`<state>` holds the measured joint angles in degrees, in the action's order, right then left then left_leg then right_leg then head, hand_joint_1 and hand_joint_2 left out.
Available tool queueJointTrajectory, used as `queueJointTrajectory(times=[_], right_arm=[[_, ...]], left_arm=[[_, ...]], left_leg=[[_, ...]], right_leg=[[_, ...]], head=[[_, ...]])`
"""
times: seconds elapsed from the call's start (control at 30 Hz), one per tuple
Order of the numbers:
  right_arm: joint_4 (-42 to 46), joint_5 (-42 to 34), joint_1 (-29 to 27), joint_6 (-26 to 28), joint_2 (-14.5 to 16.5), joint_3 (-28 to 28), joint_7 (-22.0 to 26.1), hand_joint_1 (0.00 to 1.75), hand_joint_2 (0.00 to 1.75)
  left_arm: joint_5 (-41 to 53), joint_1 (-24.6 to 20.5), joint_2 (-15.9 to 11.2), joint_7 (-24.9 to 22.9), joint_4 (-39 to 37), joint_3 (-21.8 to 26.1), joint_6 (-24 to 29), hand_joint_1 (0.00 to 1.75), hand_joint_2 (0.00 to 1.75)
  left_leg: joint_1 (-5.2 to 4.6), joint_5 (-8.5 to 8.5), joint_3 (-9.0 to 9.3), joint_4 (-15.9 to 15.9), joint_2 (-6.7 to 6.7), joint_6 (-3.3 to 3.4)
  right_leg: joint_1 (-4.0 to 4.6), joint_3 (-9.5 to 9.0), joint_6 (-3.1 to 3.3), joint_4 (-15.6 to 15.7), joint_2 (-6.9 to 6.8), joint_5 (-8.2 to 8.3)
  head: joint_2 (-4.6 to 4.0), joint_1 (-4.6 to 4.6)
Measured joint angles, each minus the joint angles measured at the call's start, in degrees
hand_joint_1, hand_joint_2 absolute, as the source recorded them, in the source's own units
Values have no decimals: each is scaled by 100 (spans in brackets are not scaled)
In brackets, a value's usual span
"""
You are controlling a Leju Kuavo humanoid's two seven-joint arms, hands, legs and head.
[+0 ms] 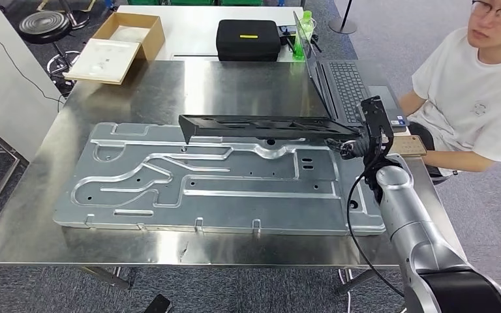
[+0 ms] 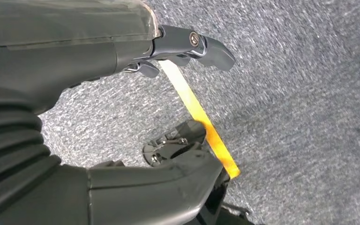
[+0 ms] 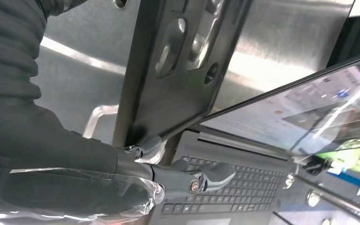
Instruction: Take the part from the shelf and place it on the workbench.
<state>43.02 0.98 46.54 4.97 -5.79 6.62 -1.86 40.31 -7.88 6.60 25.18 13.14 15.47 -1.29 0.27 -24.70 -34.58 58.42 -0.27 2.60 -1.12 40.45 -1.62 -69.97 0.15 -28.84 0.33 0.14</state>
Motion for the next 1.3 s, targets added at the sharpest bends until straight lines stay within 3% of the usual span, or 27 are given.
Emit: queueJointTrajectory(times=[0.07,0.1,0.17,0.23,0.3,0.37,0.43,0.47,0.5,0.57,0.6,0.77,0.83,0.9,0.93,0.97,1.0,1.03,1.1,1.13,1.23,1.3], right_arm=[[-66,0,105,-67,-15,0,-7,0,175],[-96,-1,152,-84,-19,0,-11,0,175],[-143,1,204,-124,-25,0,-29,0,175],[-189,20,226,-155,-29,2,-53,0,175],[-233,73,246,-159,-33,19,-62,0,175],[-271,151,260,-161,-34,58,-63,0,175],[-314,239,277,-345,-38,136,-124,0,87],[-351,265,316,-610,-61,197,-189,0,44],[-404,272,388,-998,-101,279,-262,0,0],[-533,236,582,-1743,-206,461,-331,0,0],[-598,220,676,-1944,-252,541,-308,0,0],[-647,205,819,-1480,-346,696,242,0,0],[-605,223,799,-1307,-345,720,364,0,0],[-404,317,603,-834,-326,726,745,0,0],[-173,397,420,-471,-301,714,1010,0,0],[157,484,211,-128,-264,697,1226,0,0],[527,570,17,115,-219,681,1348,0,0],[896,658,-146,244,-169,672,1373,0,0],[1570,805,-384,353,-79,670,1352,0,0],[1849,865,-475,399,-45,670,1359,0,0],[2562,1120,-699,567,38,671,1630,0,0],[3106,1520,-802,707,131,704,1784,0,0]], left_arm=[[-3,-3,0,4,0,7,-4,0,175],[-4,-3,0,5,0,14,-4,0,175],[-7,-4,0,7,0,30,-4,0,175],[-8,-4,-1,7,0,38,-8,0,175],[-9,-4,-1,8,0,44,-11,0,175],[-9,3,0,8,0,50,-14,0,87],[-9,20,0,8,0,57,-23,0,0],[-8,25,0,8,0,60,-34,0,0],[-6,24,-1,10,0,63,-49,0,0],[-1,1,-3,16,0,69,-83,0,0],[1,-15,-5,21,0,73,-93,0,0],[-9,-21,-5,82,0,86,-91,0,0],[-9,-33,-2,107,0,90,-90,0,0],[-7,-36,2,152,0,92,-91,0,0],[-5,-28,4,181,0,93,-92,0,0],[-5,-17,5,209,0,94,-93,0,0],[-4,-6,6,231,0,95,-93,0,0],[-3,-1,9,248,0,96,-92,0,0],[1,-9,16,274,0,101,-90,0,0],[3,-15,20,287,0,106,-90,0,0],[26,-1,30,310,0,120,-90,0,0],[45,1,32,311,0,124,-90,0,0]], left_leg=[[-7,-23,-5,36,-9,-38],[-12,-31,-11,47,-13,-67],[-19,-32,-15,48,-16,-132],[-10,-64,-31,77,-14,-193],[1,-312,-182,429,-11,-241],[18,-691,-493,1145,-9,-275],[37,-814,-700,1608,-8,-296],[43,-719,-670,1551,-7,-297],[45,-532,-537,1275,-6,-289],[36,-185,-174,504,-6,-249],[26,-99,-51,235,-9,-224],[10,-32,27,-4,-29,-80],[21,-4,47,-50,-14,-19],[16,-9,45,-49,-12,8],[14,-16,48,-44,-17,13],[14,-27,52,-34,-23,14],[14,-43,57,-18,-26,6],[14,-65,61,3,-26,-10],[-7,-110,48,51,-17,-56],[-17,-123,39,66,-16,-79],[-17,-141,30,64,-18,-156],[-9,-302,-47,266,-14,-214]], right_leg=[[0,-360,30,720,-11,260],[13,-462,54,929,-11,305],[50,-495,104,1019,-1,313],[30,-507,170,1056,-1,350],[2,-518,233,1094,-12,386],[11,-512,258,1097,-20,391],[22,-508,260,1093,-20,389],[23,-507,259,1089,-13,388],[22,-507,254,1083,-4,385],[28,-501,226,1062,14,372],[33,-490,197,1055,16,370],[25,-442,49,1003,-6,324],[21,-238,18,559,-7,55],[23,108,-3,-168,-7,-255],[22,229,-9,-413,-8,-307],[21,254,-8,-449,-9,-251],[20,174,0,-264,-9,-97],[18,14,10,87,-12,108],[34,-307,36,754,-11,353],[44,-390,52,930,-11,381],[59,-420,136,1016,-15,360],[36,-440,217,1051,-18,376]], head=[[0,-1],[0,-1],[0,-2],[0,-2],[0,-5],[0,-7],[0,-6],[0,-7],[0,-7],[0,-8],[0,-8],[0,-4],[0,-3],[0,-3],[0,-3],[0,-3],[0,-2],[0,-3],[0,-4],[0,-4],[0,-4],[0,-5]])
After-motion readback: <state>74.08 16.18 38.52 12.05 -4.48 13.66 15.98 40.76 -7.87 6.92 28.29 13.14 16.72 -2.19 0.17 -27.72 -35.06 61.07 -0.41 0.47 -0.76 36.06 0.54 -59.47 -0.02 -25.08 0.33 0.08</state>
